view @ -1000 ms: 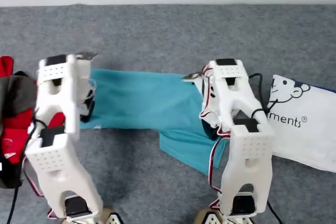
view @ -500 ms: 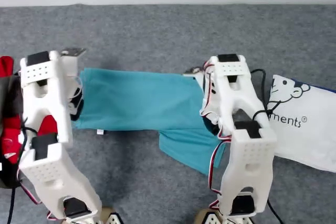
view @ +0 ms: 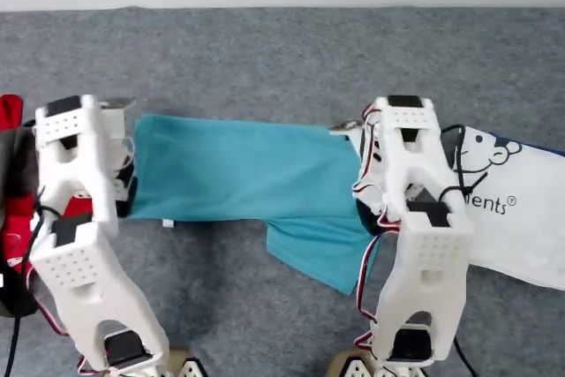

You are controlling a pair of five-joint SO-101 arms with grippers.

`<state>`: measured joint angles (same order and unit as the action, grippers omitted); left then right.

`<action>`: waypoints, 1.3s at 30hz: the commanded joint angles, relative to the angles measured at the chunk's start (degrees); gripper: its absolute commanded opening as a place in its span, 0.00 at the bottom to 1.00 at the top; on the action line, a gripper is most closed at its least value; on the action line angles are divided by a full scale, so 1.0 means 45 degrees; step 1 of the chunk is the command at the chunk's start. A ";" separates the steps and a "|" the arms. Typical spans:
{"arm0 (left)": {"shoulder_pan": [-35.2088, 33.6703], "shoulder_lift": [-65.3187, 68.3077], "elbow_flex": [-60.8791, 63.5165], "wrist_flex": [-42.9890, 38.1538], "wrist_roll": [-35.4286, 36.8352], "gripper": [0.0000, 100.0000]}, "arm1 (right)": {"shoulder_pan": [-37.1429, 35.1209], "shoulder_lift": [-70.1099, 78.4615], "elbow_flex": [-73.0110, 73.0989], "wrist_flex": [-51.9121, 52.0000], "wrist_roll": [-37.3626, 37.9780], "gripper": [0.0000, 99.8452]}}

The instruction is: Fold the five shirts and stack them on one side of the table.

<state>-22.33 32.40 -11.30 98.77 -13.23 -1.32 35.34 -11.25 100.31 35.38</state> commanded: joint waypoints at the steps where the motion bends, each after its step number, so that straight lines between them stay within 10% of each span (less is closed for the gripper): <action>1: 0.0215 -0.1700 -0.0576 0.0391 0.0000 0.02 | 0.0303 -0.2510 -0.0488 0.0576 -0.0098 0.01; 25: 1.3050 -0.6037 0.1201 0.0078 -0.1133 0.17 | 0.6496 -1.2825 0.2032 0.0557 -0.0020 0.01; 39: 1.5687 -0.4200 0.3370 -0.2462 -0.1211 0.22 | 0.7590 -1.5189 0.4298 0.0557 0.0000 0.01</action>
<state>46.68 11.12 4.09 89.54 -18.07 32.18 -29.63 7.74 100.48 35.56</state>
